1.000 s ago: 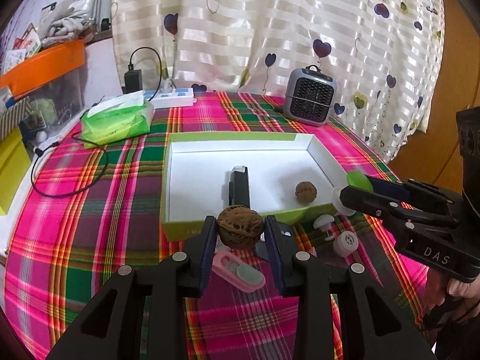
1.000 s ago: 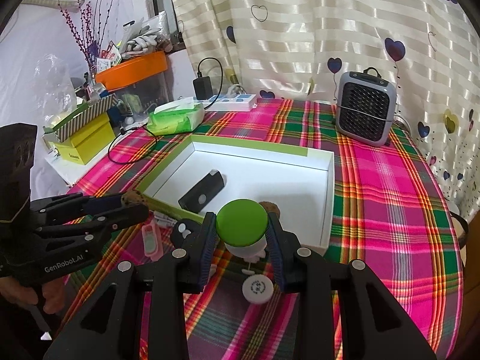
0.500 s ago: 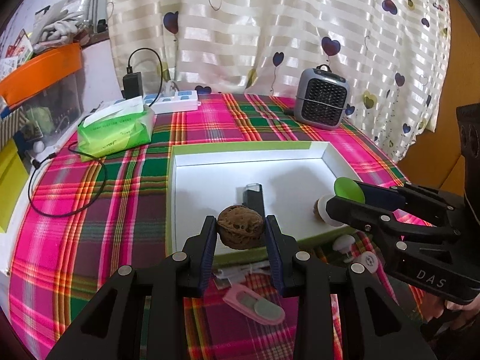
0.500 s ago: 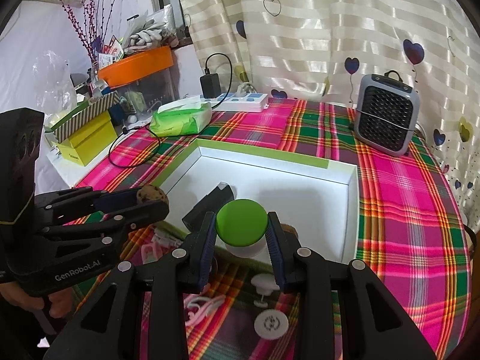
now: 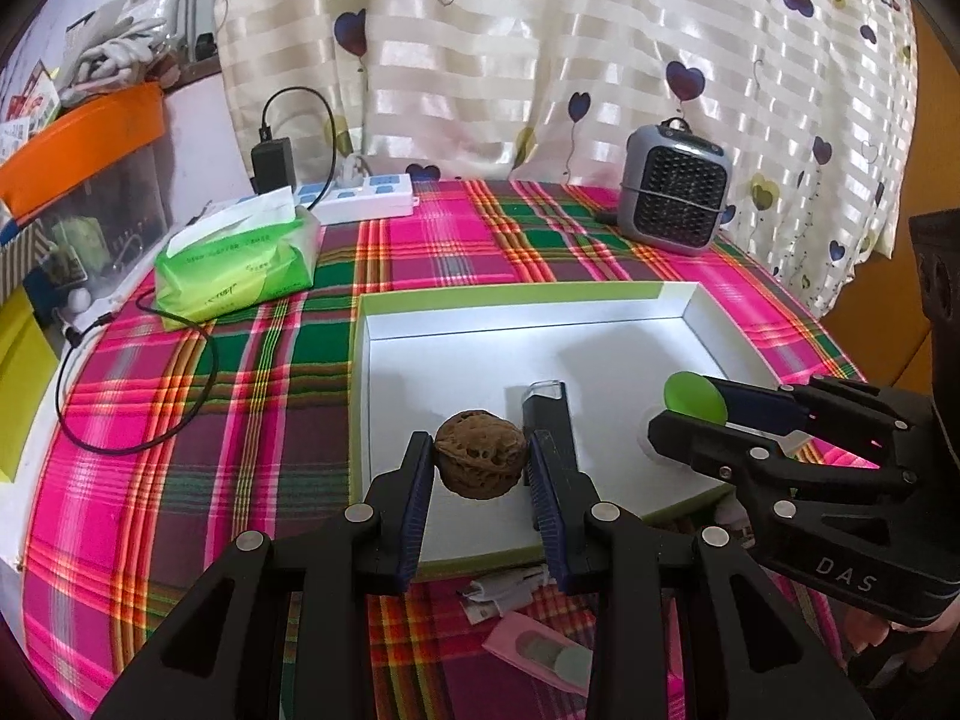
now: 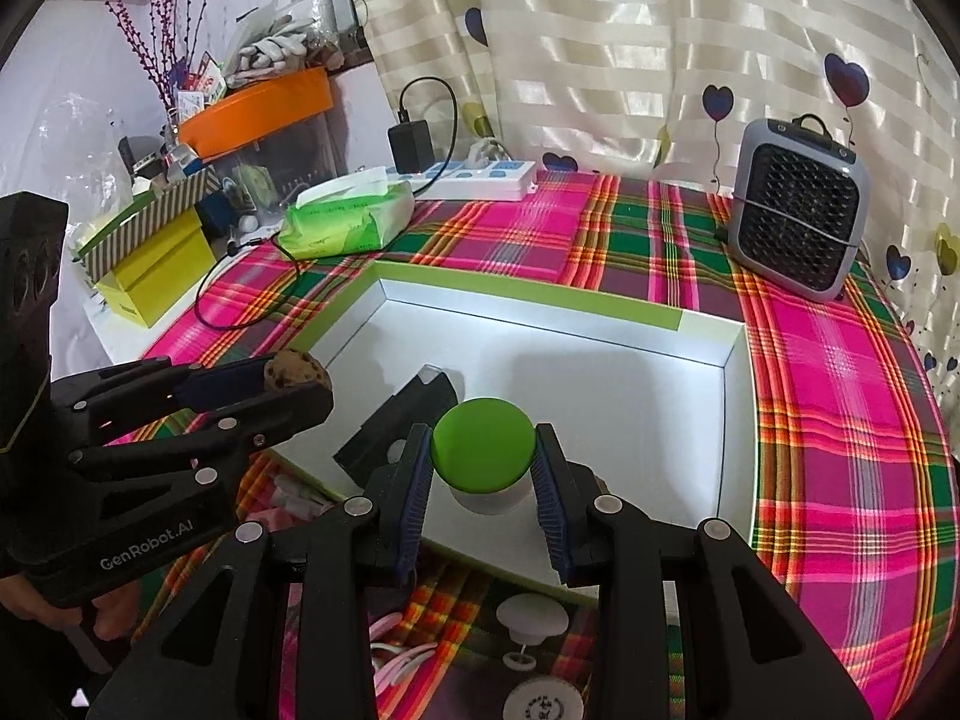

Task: Organize objects
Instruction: 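Lower the walnut into the box with the left gripper while the right places the green-capped object, then withdraw both grippers from the box toward the pink clip and white disc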

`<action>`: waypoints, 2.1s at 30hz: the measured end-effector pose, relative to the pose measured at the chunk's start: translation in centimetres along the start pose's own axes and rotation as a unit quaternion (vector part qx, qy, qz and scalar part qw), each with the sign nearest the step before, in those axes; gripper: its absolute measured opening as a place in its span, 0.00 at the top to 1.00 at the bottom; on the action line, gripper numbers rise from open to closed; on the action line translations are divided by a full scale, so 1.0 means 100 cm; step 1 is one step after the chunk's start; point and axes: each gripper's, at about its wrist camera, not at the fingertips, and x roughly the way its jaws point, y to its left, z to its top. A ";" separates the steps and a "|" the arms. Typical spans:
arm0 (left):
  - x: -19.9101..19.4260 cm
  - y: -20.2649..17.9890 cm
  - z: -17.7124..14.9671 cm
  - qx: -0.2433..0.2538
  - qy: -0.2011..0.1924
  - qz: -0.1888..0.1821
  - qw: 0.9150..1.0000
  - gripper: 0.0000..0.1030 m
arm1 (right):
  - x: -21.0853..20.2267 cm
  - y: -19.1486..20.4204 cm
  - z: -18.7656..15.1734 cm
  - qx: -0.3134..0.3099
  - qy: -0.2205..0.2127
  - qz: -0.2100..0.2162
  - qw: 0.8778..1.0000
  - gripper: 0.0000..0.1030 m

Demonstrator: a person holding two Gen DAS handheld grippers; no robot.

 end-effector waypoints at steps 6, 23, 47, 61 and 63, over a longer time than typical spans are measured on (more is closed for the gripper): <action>0.011 0.004 -0.002 -0.006 0.014 0.002 1.000 0.70 | 0.007 -0.002 -0.002 0.003 0.009 0.000 1.000 0.66; 0.024 0.001 -0.005 -0.010 0.031 -0.015 0.999 0.70 | 0.016 0.001 -0.006 -0.005 0.023 0.000 1.000 0.65; -0.010 0.001 -0.008 -0.030 0.007 -0.021 0.999 0.70 | -0.034 0.005 -0.017 -0.004 -0.024 -0.008 1.000 0.60; -0.033 -0.015 -0.025 -0.014 0.005 -0.024 1.000 0.70 | -0.060 0.003 -0.036 0.007 -0.035 -0.010 0.999 0.60; -0.035 -0.015 -0.026 -0.015 0.006 -0.026 1.000 0.70 | -0.063 0.004 -0.037 0.006 -0.036 -0.011 0.999 0.60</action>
